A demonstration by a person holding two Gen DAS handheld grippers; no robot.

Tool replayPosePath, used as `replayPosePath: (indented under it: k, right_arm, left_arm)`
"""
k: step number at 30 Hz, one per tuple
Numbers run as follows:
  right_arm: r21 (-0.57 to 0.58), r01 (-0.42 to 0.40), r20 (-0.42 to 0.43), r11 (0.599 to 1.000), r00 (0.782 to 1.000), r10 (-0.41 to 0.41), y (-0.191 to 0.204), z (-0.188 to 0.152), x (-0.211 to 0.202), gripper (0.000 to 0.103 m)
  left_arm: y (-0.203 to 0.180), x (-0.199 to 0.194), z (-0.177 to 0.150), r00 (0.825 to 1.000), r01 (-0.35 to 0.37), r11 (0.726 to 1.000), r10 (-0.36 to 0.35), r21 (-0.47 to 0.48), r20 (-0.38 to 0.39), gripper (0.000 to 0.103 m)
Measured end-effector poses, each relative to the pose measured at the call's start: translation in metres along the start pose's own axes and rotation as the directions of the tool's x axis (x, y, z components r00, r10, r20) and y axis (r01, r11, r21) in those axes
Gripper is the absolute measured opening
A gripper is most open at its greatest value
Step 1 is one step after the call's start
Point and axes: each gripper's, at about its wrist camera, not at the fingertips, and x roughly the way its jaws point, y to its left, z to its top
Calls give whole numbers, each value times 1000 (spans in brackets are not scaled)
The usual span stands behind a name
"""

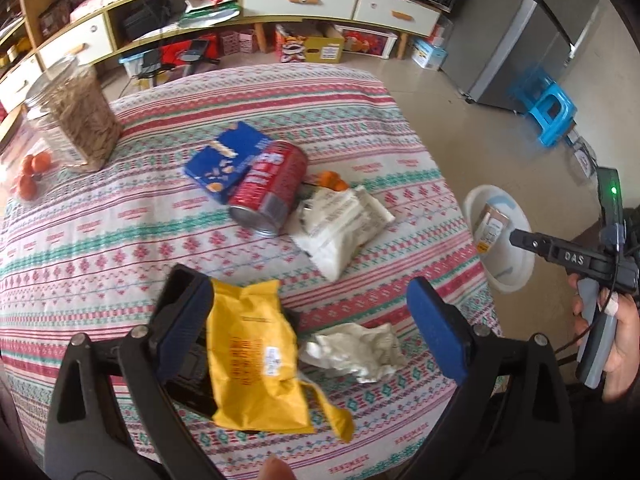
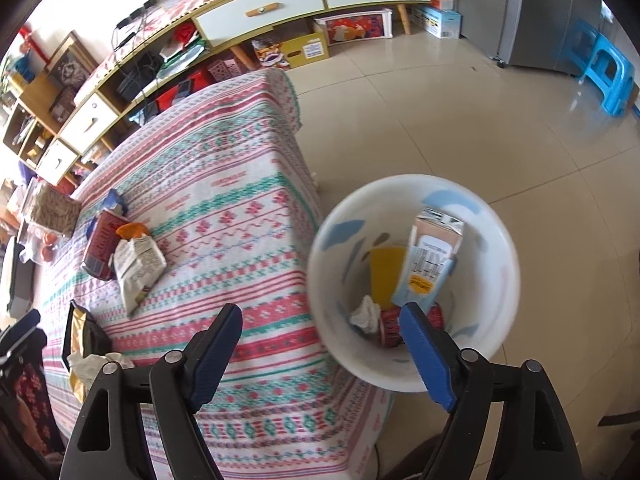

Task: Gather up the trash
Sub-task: 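Move the left tool back over the table, then grasp the red Drink Milk can with the left tool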

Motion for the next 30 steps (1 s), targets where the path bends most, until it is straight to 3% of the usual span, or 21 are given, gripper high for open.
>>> replayPosePath:
  k: [11,17,24,30]
  right_arm:
    - [-68,-20,-36,997,999,18,43,10,21,85]
    - [-87,-36,-68,996,997,30,62,15,39,85]
    - [-77,-43,-80,996,996,37,72,25,54,85]
    - [-73,-75,-98,994,993,68,79,30,64,85]
  left_arm:
    - [66,19,14,997,-69,984,63,-166,-43,97]
    - [71,46,36,999,10,982,-17,-188,-36,96]
    - [52,89,67,993,103,982,-112,-159,-47,76]
    - [40,118,72,992,73,988,-85,-135,-92,67]
